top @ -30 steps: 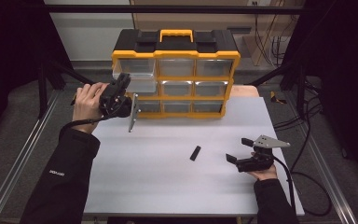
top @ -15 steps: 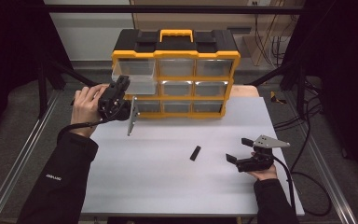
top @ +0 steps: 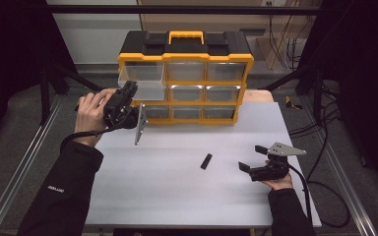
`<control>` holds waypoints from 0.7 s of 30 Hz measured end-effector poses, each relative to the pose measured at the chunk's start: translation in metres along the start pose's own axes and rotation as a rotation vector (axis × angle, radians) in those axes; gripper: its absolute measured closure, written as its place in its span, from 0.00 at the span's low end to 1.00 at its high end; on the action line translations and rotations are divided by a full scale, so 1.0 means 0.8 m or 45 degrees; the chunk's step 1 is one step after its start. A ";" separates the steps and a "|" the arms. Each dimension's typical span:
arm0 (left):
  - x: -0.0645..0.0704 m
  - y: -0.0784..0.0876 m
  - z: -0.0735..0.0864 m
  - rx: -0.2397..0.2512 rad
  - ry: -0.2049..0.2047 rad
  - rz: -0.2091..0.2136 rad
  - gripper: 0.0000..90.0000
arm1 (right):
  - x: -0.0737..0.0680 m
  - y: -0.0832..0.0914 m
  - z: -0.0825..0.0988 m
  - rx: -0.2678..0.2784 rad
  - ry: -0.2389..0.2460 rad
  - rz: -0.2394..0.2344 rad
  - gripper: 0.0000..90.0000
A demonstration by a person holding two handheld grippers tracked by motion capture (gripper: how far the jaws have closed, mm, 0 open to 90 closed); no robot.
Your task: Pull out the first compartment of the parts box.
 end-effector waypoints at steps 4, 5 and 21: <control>0.000 0.000 0.000 -0.001 0.000 -0.003 0.87 | 0.000 0.000 0.000 0.001 0.002 0.003 0.01; 0.001 0.000 0.000 -0.002 0.001 -0.005 0.87 | 0.000 0.000 0.000 0.001 0.000 0.003 0.01; -0.001 0.000 0.000 -0.013 0.042 0.049 0.85 | 0.000 0.000 0.000 0.001 0.001 0.003 0.01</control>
Point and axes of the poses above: each handheld gripper's, and its own axes: y roughly backward along the jaws, z roughly out of its underside, x roughly to its right, the point moved 10 cm from there along -y, roughly forward along the jaws, and after that the axes turned 14 degrees about -x, right-handed, at the moved point
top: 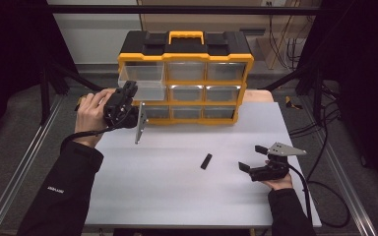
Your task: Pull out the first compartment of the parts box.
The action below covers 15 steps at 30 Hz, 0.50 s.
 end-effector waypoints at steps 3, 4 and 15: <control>0.000 0.000 0.000 0.008 0.045 0.031 0.84 | 0.000 0.000 0.000 -0.002 -0.002 -0.002 0.01; -0.001 0.000 0.000 0.006 0.057 0.040 0.84 | 0.000 0.000 0.000 -0.002 -0.001 -0.002 0.01; -0.004 0.002 0.001 -0.014 0.255 0.186 0.79 | 0.000 0.000 0.000 -0.001 -0.004 -0.005 0.01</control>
Point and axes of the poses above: each handheld gripper's, and its own axes: y roughly backward along the jaws, z roughly out of its underside, x roughly to its right, the point moved 10 cm from there along -y, roughly forward along the jaws, and after that the axes turned 14 degrees about -x, right-handed, at the moved point
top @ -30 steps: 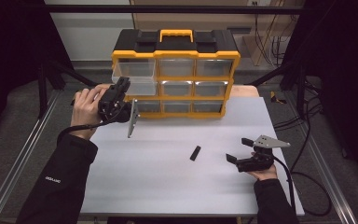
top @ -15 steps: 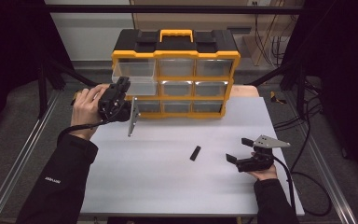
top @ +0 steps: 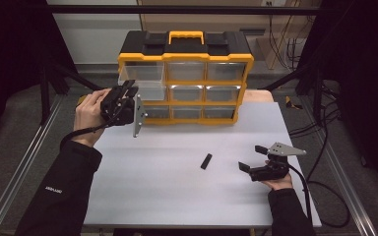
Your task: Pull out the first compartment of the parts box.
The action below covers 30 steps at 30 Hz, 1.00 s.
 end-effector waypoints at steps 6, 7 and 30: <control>-0.001 0.000 0.001 -0.013 0.114 0.067 0.75 | 0.000 0.000 0.000 0.000 -0.002 0.000 0.01; -0.001 0.002 -0.001 0.006 0.145 0.082 0.74 | 0.000 0.000 0.000 0.002 0.001 0.002 0.01; 0.017 0.028 0.008 0.030 0.748 0.444 0.36 | 0.000 0.000 0.000 0.001 0.001 0.002 0.01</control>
Point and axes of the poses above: each handheld gripper's, and its own axes: y roughly backward along the jaws, z roughly out of its underside, x roughly to its right, the point moved 10 cm from there along -y, roughly forward along the jaws, and after that the axes turned 14 degrees about -x, right-handed, at the moved point
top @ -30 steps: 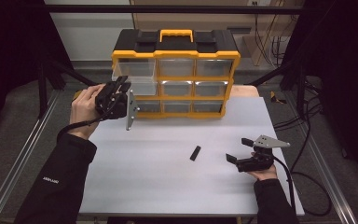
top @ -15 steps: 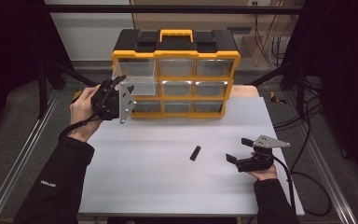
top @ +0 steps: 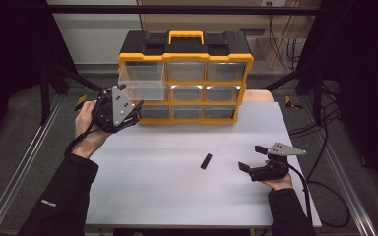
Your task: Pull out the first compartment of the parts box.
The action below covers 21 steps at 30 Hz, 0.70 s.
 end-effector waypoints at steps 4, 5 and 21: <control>0.003 0.002 0.007 0.007 0.079 0.039 0.30 | 0.000 0.000 0.000 -0.001 -0.002 0.000 0.01; 0.005 0.002 0.009 0.007 0.097 0.055 0.28 | 0.000 0.000 0.000 0.000 -0.001 0.001 0.01; 0.030 0.011 0.029 0.061 0.308 0.189 0.12 | 0.000 0.001 -0.001 0.003 -0.010 -0.001 0.00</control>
Point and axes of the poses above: each handheld gripper's, and its own axes: y roughly backward along the jaws, z roughly out of its underside, x roughly to its right, the point moved 10 cm from there along -y, roughly forward along the jaws, and after that the axes turned 14 degrees about -x, right-handed, at the moved point
